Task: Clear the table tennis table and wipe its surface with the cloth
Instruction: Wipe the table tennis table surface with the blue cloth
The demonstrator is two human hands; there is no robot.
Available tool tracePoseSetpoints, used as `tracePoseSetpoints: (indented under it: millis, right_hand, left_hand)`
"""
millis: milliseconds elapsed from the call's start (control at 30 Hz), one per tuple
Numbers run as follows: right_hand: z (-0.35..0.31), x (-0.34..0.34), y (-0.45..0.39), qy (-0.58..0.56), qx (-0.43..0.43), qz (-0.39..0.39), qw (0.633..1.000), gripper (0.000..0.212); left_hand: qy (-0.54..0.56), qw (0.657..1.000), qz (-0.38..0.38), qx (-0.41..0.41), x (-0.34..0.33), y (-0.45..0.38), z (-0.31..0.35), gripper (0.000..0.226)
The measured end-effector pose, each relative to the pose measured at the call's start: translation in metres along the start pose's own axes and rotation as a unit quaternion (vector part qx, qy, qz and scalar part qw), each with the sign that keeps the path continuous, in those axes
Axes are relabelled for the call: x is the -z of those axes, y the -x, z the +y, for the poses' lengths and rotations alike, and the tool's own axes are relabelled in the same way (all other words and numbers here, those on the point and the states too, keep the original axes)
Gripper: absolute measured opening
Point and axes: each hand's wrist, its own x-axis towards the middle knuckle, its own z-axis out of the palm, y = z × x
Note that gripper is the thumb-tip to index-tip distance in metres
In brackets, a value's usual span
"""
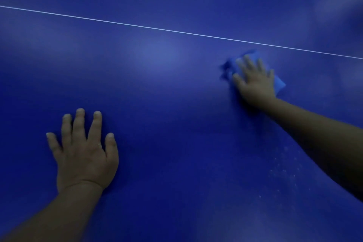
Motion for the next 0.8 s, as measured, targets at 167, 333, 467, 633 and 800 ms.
tracePoseSetpoints:
  millis: [167,333,467,633,800]
  right_hand:
    - [-0.023,-0.012,0.062,-0.009,-0.074,0.035,0.997,0.061]
    - [-0.031,-0.018,0.187,0.049,0.380,-0.049,0.922,0.056]
    - [-0.006,-0.013,0.075,0.028,0.121,0.016,0.992,0.065]
    - [-0.029,-0.015,0.081,-0.013,-0.013,0.015,1.000,0.065]
    - [-0.035,-0.026,0.276,0.029,0.395,-0.048,0.917,0.057]
  left_hand:
    - [-0.002,1.000,0.002,-0.002,-0.002,-0.001,-0.002,0.070]
    - [0.011,1.000,0.003,-0.008,0.000,0.002,-0.001,0.067]
    - [0.019,1.000,0.002,-0.018,0.001,0.001,0.000,0.060]
    - [0.030,0.999,0.011,-0.022,-0.001,0.002,-0.002,0.055]
    - [0.040,0.996,0.019,-0.071,0.001,0.003,-0.002,0.062]
